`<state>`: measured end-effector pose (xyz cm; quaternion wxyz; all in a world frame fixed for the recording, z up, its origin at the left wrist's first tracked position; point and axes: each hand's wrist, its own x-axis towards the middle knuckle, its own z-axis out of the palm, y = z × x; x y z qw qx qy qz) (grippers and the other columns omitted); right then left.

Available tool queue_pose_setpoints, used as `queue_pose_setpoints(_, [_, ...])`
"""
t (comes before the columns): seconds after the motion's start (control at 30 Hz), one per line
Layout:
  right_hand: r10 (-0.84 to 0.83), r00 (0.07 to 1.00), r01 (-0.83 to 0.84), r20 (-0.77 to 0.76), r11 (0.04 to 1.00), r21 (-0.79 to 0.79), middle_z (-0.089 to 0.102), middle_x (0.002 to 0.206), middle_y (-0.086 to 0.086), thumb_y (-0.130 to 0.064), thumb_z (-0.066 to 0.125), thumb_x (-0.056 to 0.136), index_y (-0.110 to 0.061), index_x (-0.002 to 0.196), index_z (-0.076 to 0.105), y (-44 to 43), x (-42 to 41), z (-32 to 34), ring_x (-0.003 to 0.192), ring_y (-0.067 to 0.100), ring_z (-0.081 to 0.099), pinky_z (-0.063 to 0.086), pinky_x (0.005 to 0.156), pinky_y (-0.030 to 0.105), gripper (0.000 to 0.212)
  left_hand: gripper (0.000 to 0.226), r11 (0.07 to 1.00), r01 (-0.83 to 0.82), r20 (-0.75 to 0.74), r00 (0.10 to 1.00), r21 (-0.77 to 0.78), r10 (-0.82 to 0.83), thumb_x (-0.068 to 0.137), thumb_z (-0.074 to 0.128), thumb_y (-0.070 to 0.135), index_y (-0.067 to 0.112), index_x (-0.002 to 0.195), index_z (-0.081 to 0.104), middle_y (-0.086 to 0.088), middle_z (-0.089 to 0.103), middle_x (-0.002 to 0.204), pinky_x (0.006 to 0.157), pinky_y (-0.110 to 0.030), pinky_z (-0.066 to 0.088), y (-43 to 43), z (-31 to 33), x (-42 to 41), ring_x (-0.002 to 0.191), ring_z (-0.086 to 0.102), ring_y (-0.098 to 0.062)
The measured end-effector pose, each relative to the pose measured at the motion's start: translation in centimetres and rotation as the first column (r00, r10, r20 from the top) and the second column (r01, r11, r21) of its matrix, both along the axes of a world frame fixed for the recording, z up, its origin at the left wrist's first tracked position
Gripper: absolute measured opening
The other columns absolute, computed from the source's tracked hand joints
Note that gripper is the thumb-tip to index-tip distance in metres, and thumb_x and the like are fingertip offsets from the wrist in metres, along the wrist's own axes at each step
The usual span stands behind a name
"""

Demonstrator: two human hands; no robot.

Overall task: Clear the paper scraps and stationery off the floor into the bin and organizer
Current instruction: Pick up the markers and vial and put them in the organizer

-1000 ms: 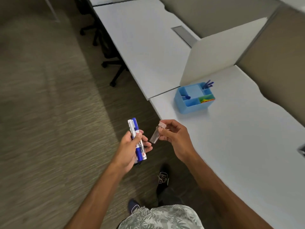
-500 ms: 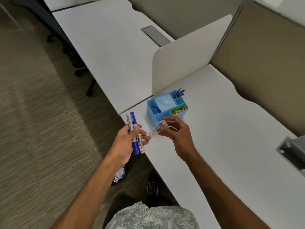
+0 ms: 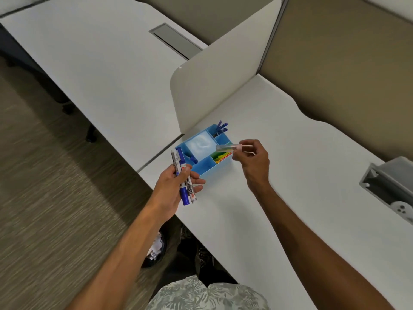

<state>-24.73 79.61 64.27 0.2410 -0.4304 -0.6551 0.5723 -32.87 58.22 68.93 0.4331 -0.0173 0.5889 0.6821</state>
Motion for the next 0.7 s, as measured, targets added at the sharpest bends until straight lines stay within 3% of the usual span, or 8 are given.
queue_pose_setpoints(0.1, [-0.049,0.994,0.037,0.093,0.992,0.119,0.069,0.088,-0.007,-0.019,0.074,0.086,-0.019,0.1,0.065,2.2,-2.3,-1.4,0.082,0.011,0.069,0.062,0.073,0.027,0.016,0.015,1.0,0.019,0.026,0.999,-0.004,-0.019,0.102,0.05,0.022,0.011,0.108,0.06,-0.008,0.075,0.089,0.087,-0.044,0.06,1.2,-0.7,-1.5,0.094,0.074,-0.032])
queue_pose_setpoints(0.2, [-0.049,0.985,0.007,0.165,0.97,0.243,0.065,0.088,-0.006,-0.021,0.07,0.091,-0.018,0.099,0.064,3.7,-4.6,-3.0,0.079,0.011,0.064,0.055,0.065,0.011,0.011,0.014,1.0,0.029,0.061,0.998,-0.005,-0.029,0.102,0.051,0.021,0.012,0.107,0.06,-0.009,0.074,0.089,0.085,-0.042,0.061,2.0,-1.3,-3.0,0.093,0.074,-0.032])
queue_pose_setpoints(0.33, [0.013,0.953,-0.12,0.304,0.934,0.335,0.064,0.09,0.0,-0.023,0.062,0.096,-0.013,0.109,0.061,4.3,-7.2,-5.4,0.076,0.012,0.06,0.054,0.068,0.023,0.016,0.014,0.999,0.044,0.093,0.995,-0.016,-0.042,0.102,0.05,0.02,0.011,0.11,0.059,-0.01,0.073,0.09,0.081,-0.04,0.062,2.6,-1.9,-4.8,0.092,0.074,-0.031])
queue_pose_setpoints(0.47, [0.06,0.906,-0.246,0.419,0.88,0.406,0.062,0.084,0.0,-0.021,0.06,0.096,-0.011,0.094,0.06,4.0,-8.4,-7.5,0.076,0.018,0.059,0.053,0.068,0.038,0.01,0.017,0.998,0.062,0.115,0.992,-0.026,-0.059,0.103,0.049,0.018,0.011,0.117,0.057,-0.01,0.072,0.091,0.08,-0.039,0.062,2.9,-2.5,-6.4,0.093,0.074,-0.031])
queue_pose_setpoints(0.7, [-0.006,0.834,-0.282,0.552,0.855,0.436,0.058,0.102,0.005,-0.029,0.062,0.092,-0.014,0.102,0.066,4.1,-9.4,-9.1,0.086,0.018,0.056,0.041,0.065,0.029,0.019,0.021,0.996,0.08,0.119,0.99,-0.03,-0.076,0.103,0.049,0.019,0.012,0.122,0.055,-0.01,0.072,0.092,0.081,-0.039,0.062,3.2,-3.0,-8.2,0.094,0.074,-0.031])
